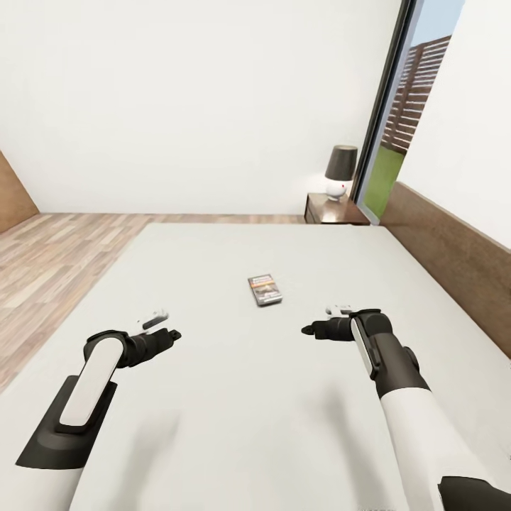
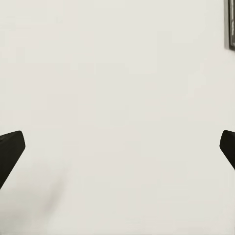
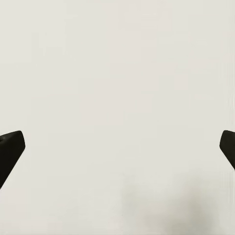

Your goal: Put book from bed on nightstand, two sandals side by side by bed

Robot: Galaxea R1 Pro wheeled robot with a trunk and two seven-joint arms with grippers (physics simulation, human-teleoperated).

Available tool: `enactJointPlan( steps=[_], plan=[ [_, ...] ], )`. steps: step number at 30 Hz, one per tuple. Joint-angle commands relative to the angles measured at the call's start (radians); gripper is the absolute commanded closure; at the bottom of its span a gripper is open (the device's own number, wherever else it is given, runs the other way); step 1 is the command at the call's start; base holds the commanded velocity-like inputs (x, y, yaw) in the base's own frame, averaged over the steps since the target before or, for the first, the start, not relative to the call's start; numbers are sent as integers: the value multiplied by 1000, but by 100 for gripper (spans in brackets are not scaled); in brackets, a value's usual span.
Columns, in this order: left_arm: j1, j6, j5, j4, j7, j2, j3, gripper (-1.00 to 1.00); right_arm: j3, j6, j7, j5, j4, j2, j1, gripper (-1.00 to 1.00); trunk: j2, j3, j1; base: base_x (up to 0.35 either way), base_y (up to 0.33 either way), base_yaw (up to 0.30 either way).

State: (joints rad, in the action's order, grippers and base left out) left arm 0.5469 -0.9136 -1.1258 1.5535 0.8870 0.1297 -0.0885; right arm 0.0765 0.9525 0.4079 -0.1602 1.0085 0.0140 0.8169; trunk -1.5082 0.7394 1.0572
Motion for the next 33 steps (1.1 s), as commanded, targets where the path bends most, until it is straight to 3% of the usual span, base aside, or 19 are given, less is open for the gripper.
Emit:
enactJointPlan(
  steps=[1,33],
  plan=[
    [1,-1,-9,1,10,1,-1,-100,3,3,9,-11,1,1,1,-100,-1,2,0,0,0,-63],
    [-1,2,-8,0,10,4,-1,-100,1,1,9,-11,1,1,-1,-100,-1,52,0,52,0,-57]
  ],
)
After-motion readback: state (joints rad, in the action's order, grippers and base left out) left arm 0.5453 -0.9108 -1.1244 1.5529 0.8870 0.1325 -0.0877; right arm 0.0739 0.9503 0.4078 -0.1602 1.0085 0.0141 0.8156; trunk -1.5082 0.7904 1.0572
